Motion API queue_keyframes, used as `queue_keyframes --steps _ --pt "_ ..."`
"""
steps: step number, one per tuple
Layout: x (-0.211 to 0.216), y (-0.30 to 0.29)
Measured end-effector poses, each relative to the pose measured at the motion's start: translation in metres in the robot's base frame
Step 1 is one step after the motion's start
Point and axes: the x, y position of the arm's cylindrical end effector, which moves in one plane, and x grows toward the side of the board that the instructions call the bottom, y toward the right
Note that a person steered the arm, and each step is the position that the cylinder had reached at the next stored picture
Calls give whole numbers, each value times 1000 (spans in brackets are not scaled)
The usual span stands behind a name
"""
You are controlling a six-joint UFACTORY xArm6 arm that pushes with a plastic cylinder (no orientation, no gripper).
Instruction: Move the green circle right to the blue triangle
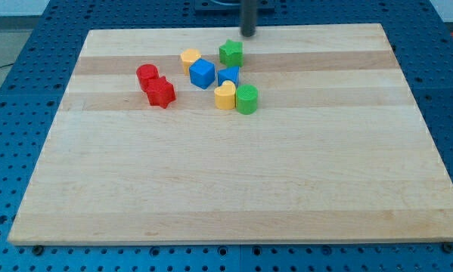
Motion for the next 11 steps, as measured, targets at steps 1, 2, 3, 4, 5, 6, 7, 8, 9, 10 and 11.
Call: queue_keyframes --steps 1,2,3,4,5,6,7,8,9,10,11 --pt "33 -20" --pt "61 -17" --pt "62 41" --pt "62 91" --pt "45 116" --pt "180 131" --pt "265 113" --pt "265 57" --pt "230 20" --pt "189 11" --pt "166 12"
